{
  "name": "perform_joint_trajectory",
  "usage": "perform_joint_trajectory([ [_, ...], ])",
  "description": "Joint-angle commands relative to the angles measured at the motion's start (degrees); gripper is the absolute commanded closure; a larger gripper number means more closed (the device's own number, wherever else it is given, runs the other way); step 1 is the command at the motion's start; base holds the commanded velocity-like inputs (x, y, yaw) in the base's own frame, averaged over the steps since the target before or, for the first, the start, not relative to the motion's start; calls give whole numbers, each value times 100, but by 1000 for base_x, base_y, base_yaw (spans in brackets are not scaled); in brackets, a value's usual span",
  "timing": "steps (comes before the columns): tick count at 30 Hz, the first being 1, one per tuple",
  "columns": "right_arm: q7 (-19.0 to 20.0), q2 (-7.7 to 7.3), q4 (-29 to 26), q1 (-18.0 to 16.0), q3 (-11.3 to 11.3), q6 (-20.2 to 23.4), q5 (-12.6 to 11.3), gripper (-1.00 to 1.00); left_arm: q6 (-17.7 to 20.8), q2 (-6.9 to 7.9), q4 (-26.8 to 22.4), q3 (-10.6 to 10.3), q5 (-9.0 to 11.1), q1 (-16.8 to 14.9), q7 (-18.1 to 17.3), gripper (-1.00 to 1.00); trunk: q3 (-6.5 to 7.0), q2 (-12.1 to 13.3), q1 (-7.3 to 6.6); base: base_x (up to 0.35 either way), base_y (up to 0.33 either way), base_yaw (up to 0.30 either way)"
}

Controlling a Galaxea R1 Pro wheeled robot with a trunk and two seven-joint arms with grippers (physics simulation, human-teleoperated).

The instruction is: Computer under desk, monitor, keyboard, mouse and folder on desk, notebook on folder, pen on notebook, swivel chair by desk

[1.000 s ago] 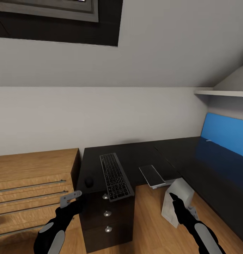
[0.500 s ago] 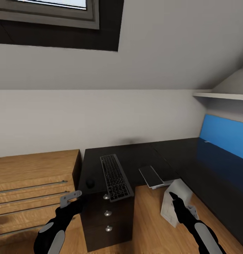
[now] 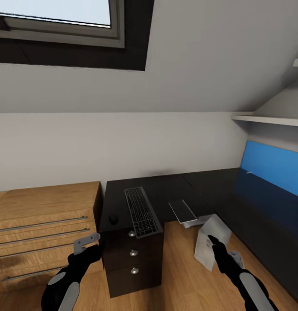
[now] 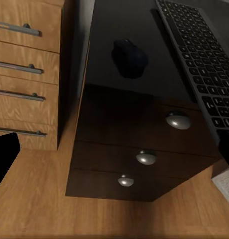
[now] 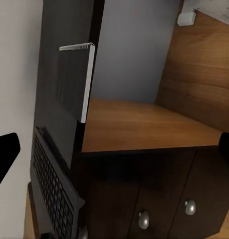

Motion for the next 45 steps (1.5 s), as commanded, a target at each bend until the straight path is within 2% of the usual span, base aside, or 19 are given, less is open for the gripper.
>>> perform_joint_trajectory([
  [1, -38, -16, -9, -2, -10, 26, -46, -100, 16, 3, -8, -5, 61, -4, 53, -100, 11, 38, -24, -24, 0, 0],
  [4, -43, -135, -2, -2, -20, 23, -32, -100, 19, 17, -8, 6, 64, -4, 49, -100, 65, 158, -89, -16, 0, 0],
  [5, -47, -265, 126, -11, 17, 28, -26, -100, 63, 10, -8, 7, 86, -4, 43, -100, 83, 198, -111, -3, 0, 0],
  [10, -46, -214, 243, -19, 248, -2, 100, -100, 82, -113, 40, -123, 93, -4, 57, -100, 173, 399, -221, -5, 0, 0],
  [11, -47, -198, 275, -23, 384, -15, 246, -100, 88, -187, 68, -203, 80, -4, 61, -100, 191, 439, -243, -116, 0, 0],
  [12, -47, -197, 277, -24, 402, -15, 271, -100, 88, -193, 72, -206, 81, -4, 61, -100, 209, 479, -265, -159, 0, 0],
  [14, -44, -190, 280, -25, 441, -17, 322, -100, 90, -200, 71, -158, 87, -4, 58, -100, 245, 559, -309, -234, 0, 0],
  [17, -44, -169, 275, -25, 483, -26, 364, -100, 100, -209, 18, 163, 103, -4, 49, -100, 298, 679, -375, -222, 0, 0],
  [20, -40, -161, 269, -26, 502, -30, 370, -100, 106, -213, 2, 290, 108, -4, 47, -100, 352, 800, -441, -83, 0, 0],
  [30, -64, -58, 185, -28, 535, -355, 375, -100, 107, -233, 37, 316, 76, -4, 54, -100, 532, 1201, -661, -13, 0, 0],
  [32, -68, -27, 92, -28, 543, -390, 386, -100, 104, -237, 39, 306, 71, -4, 52, -100, 532, 1201, -661, -1, 0, 0],
  [33, -72, 24, -80, -28, 550, -438, 478, -100, 101, -232, 22, 309, 61, -4, 47, -100, 532, 1201, -661, 0, 0, 0],
  [37, -86, 134, -101, -28, 549, -506, 608, -100, 102, -220, 20, 314, 60, -4, 42, -100, 532, 1201, -661, 0, 0, 2],
  [38, -252, 357, -104, -28, 547, -591, 1175, -100, 83, -215, 19, 325, 58, -4, 38, -100, 532, 1201, -661, -5, -6, 187],
  [40, -361, 436, -106, -28, 540, -617, 1473, -100, 80, -215, 18, 328, 57, -4, 38, -100, 532, 1201, -661, -53, -61, 218],
  [45, -471, 523, -107, -28, 536, -696, 1791, -100, 88, -218, 26, 316, 55, -4, 37, -100, 532, 1201, -661, -142, -170, 254],
])
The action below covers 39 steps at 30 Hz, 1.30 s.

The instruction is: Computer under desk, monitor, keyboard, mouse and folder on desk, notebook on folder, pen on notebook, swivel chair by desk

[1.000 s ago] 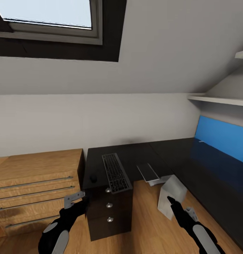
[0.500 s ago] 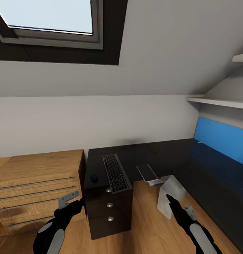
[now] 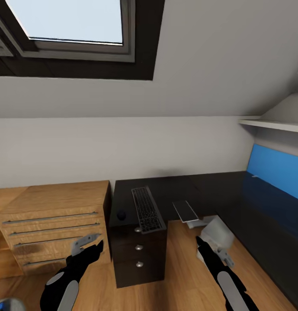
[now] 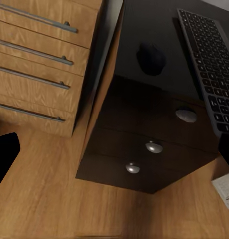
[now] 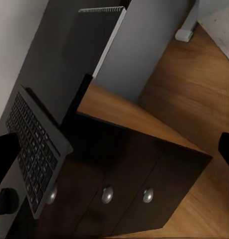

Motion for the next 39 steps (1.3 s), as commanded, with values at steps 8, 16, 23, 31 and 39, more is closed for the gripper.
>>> perform_joint_trajectory([
  [8, -71, 28, -9, -1, 1, -9, 119, -100, 19, 0, 1, -153, 50, -6, 52, -100, -8, -5, -1, -159, -263, 273],
  [16, -127, 33, -8, -1, 5, -12, 282, -100, 7, 2, -2, -239, 45, -6, 54, -100, -8, -5, -1, -170, -243, 278],
  [23, -155, 32, -14, -1, 11, -7, 413, -100, -5, 6, -6, -232, 37, -6, 55, -100, -8, -5, -1, -303, -53, 267],
  [31, -158, 31, -24, -1, 184, -10, 693, -100, -12, 11, -14, -239, 36, -6, 55, -100, -8, -5, -1, -331, -8, 71],
  [39, -164, 30, -27, -1, 507, -20, 1153, -100, -17, 18, -33, -240, 28, -6, 55, -100, -8, -5, -1, -335, -1, 10],
])
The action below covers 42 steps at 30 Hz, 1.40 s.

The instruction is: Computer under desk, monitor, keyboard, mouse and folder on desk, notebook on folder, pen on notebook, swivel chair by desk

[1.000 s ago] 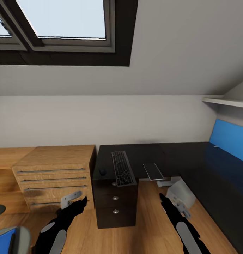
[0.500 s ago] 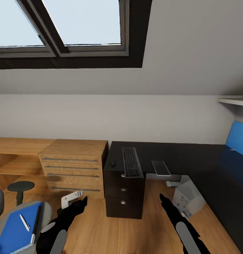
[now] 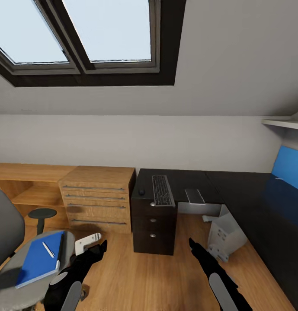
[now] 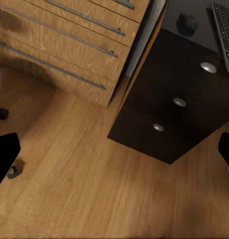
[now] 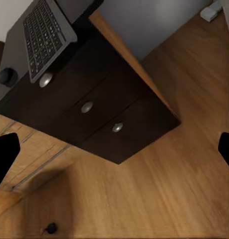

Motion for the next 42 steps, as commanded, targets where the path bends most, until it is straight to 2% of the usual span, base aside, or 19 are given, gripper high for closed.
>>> perform_joint_trajectory([
  [1, -40, 0, -13, -3, 34, 17, 55, -100, 15, 3, -10, -3, 57, -4, 55, -100, -8, -6, -3, -336, 0, 3],
  [3, -44, 3, -19, -3, 72, 16, 232, -100, 15, 6, -13, 4, 51, -4, 55, -100, -8, -6, -3, -331, -4, 2],
  [4, -53, 5, -27, -3, 93, 16, 409, -100, 15, 8, -14, 4, 48, -4, 55, -100, -8, -6, -3, -314, -46, 1],
  [13, -228, -3, -272, -9, 118, 15, 1087, -100, 15, 8, -17, -15, 42, -4, 55, -100, -8, -6, -3, -300, -114, 1],
  [14, -254, -5, -366, -7, 118, 15, 1278, -100, 13, 9, -17, -16, 42, -4, 55, -100, -8, -6, -3, -315, -67, 0],
  [17, -324, -4, -493, -6, 113, 23, 1620, -100, 7, 10, -17, -19, 39, -4, 58, -100, -8, -6, -3, -315, -44, 0],
  [18, -470, 1, -601, -8, 112, 46, 1882, -100, 3, 11, -17, -22, 37, -4, 60, -100, -8, -6, -3, -259, -22, 0],
  [19, -1178, 12, -823, -8, 124, 103, 2404, -100, -5, 6, -17, -25, 34, -4, 59, -100, -8, -6, -3, -117, -9, 0],
  [20, -1411, 17, -876, -9, 132, 121, 2516, -100, -7, 5, -17, -25, 34, -4, 58, -100, -8, -6, -3, -94, -7, 0],
  [21, -1874, 26, -990, -8, 172, 151, 2700, -100, -8, 4, -17, -26, 34, -4, 57, -100, -8, -6, -3, -60, -5, 0],
  [24, -2429, 35, -1189, -7, 312, 186, 2876, -100, -10, 5, -17, -27, 33, -4, 56, -100, -8, -6, -3, -39, -3, 0],
  [27, -2786, 27, -1376, -5, 498, 197, 2979, -100, -11, 4, -17, -27, 33, -4, 55, -100, -8, -6, -3, -20, -2, 0],
  [28, -2977, 16, -1491, -6, 638, 204, 3031, -100, -11, 3, -17, -27, 33, -4, 55, -100, -8, -6, -3, -8, -1, 0],
  [34, -3131, -2, -1582, 1, 777, 211, 3066, -100, -13, 3, -17, -27, 33, -4, 55, -100, -8, -6, -3, -39, 0, 0],
  [42, -3165, 4, -1595, 11, 804, 201, 3076, -100, -12, 3, -17, -27, 38, -4, 55, -100, -8, -6, -3, -261, 0, 0],
])
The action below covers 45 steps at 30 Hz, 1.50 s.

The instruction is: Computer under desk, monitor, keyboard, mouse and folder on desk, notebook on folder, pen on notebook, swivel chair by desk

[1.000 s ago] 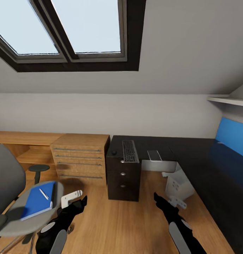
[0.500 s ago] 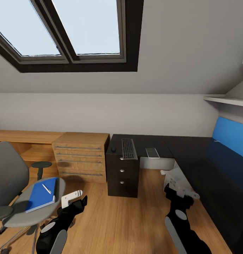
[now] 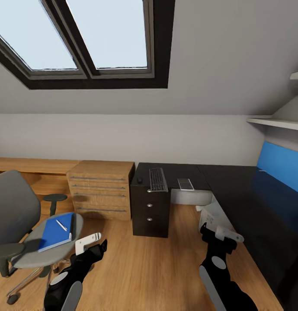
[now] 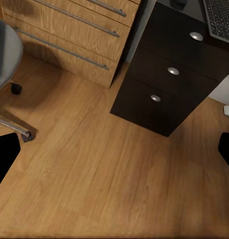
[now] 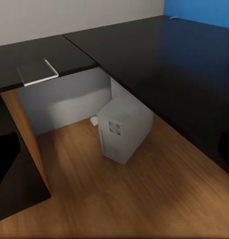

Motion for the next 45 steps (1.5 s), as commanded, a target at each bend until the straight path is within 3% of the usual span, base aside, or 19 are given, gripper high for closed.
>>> perform_joint_trajectory([
  [1, -35, -1, -9, -4, 10, 40, -16, -100, 15, 1, -8, -6, 61, -4, 55, -100, -8, -6, -3, -316, 0, 0],
  [21, -47, 23, -67, -1, 20, 14, 0, -100, 23, 1, -7, -19, 56, -4, 55, -100, -8, -6, -3, -278, 0, 0],
  [27, -50, 28, -82, -1, 16, 13, -3, -100, 30, 1, 6, -137, 51, -4, 55, -100, -8, -6, -3, -61, 0, 0],
  [39, -52, 28, -89, -1, -8, -4, 3, -100, 33, 1, 22, -306, -309, -4, 55, -100, -24, -6, -3, -10, 0, -83],
  [45, -58, 33, -90, -1, -27, -5, 4, -100, 33, 1, 26, -313, -335, -4, 55, -100, -67, -6, -3, 0, 0, -123],
])
